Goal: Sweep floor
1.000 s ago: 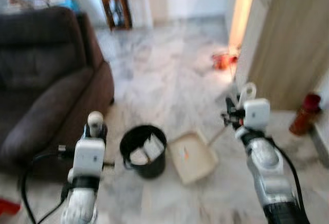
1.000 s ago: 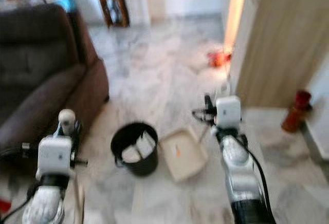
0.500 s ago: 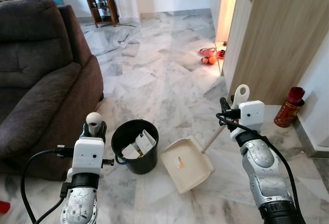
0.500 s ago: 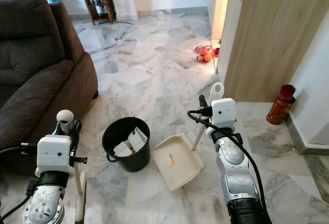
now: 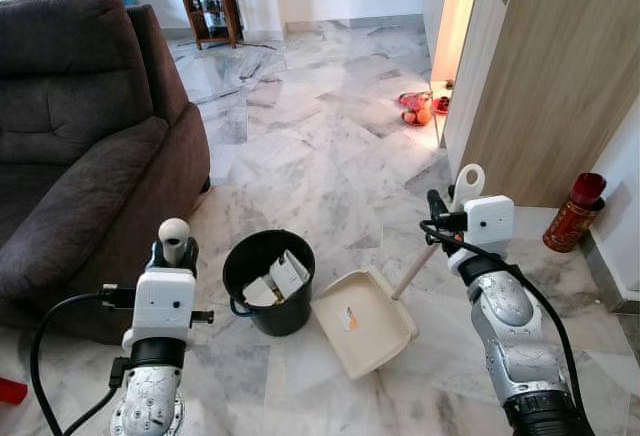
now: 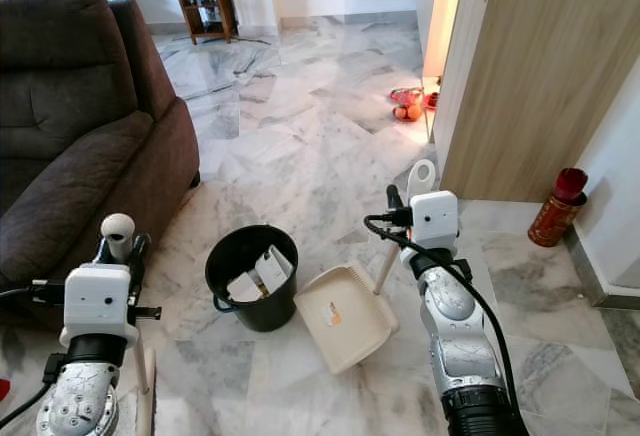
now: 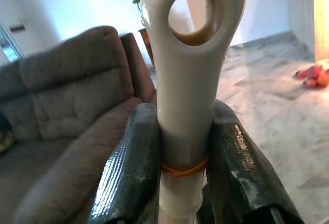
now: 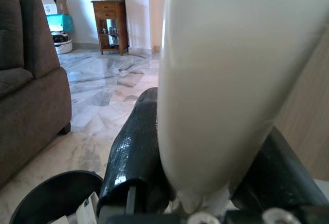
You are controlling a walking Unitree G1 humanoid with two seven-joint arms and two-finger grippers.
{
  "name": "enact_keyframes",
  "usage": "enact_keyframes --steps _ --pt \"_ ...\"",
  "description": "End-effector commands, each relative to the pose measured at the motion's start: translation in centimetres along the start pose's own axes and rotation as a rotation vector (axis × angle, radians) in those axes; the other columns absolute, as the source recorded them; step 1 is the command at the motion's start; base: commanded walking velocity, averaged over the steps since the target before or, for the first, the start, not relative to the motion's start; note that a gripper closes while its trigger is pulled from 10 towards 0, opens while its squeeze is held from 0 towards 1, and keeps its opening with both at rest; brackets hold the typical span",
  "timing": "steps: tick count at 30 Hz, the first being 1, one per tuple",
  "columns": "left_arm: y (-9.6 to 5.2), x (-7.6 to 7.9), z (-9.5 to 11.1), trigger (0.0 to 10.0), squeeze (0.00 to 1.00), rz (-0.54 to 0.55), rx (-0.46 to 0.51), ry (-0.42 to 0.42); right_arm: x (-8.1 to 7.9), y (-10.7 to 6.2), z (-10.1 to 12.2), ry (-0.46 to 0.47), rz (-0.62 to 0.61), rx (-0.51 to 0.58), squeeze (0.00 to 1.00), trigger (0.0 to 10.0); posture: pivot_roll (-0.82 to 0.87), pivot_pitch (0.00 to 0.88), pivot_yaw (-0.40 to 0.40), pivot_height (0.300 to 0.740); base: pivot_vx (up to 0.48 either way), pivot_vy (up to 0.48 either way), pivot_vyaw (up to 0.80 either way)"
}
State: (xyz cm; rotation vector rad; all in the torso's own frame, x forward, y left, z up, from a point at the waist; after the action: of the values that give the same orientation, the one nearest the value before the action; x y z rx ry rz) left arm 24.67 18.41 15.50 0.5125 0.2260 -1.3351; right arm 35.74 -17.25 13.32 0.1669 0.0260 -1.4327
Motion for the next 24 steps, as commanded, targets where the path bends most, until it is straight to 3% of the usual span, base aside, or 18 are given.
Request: enact_keyframes --steps 1,4,9,13,16,18,24 --pt "0.4 -0.3 0.6 10.0 0.0 -0.01 0.017 -0.06 -0.9 0.5 1.2 0.006 0.03 0.05 0.0 10.0 -0.19 0.053 0.091 0.74 0.0 0.0 0.0" --pt "0.8 0.0 1.1 10.0 0.0 -0.081 0.031 -0.14 -0.9 0.5 1.2 0.008 0.032 0.049 0.0 10.0 -0.19 0.053 0.088 0.74 0.0 0.0 0.0" --pt "1.3 -0.3 1.4 10.0 0.0 -0.122 0.045 -0.109 -0.9 0.5 1.2 0.009 0.033 0.049 0.0 10.0 -0.19 0.053 0.088 0.74 0.0 0.0 0.0" --pt "2.2 -1.7 1.1 10.0 0.0 -0.067 0.052 0.056 -1.0 0.5 1.1 0.013 0.035 0.047 0.0 10.0 -0.19 0.05 0.086 0.74 0.0 0.0 0.0" --pt "2.5 -2.1 1.0 10.0 0.0 -0.047 0.045 0.131 -1.1 0.5 1.0 0.012 0.036 0.047 0.0 10.0 -0.19 0.05 0.087 0.74 0.0 0.0 0.0" --pt "2.8 -3.0 0.7 10.0 0.0 0.02 0.027 0.241 -1.0 0.5 1.1 0.013 0.036 0.047 0.0 10.0 -0.19 0.049 0.087 0.74 0.0 0.0 0.0" --pt "3.1 -3.4 1.2 10.0 0.0 0.049 0.094 0.36 -1.1 0.4 1.0 0.016 0.036 0.048 0.0 10.0 -0.19 0.045 0.087 0.74 0.0 0.0 0.0"
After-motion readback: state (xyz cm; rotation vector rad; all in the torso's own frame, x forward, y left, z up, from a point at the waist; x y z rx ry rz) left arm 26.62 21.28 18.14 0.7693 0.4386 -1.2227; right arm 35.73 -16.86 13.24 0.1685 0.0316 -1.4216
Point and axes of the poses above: a point about 5 cm out from each wrist's last joint towards the gripper, its own y axis pointing out of the wrist towards the gripper, its own z axis along the axis of the wrist's last joint, x = y × z, the point moved 4 cm from there along y, pointing out of the wrist towards the gripper, and after that the axes turned 15 degrees about y, right-handed, at the moved point
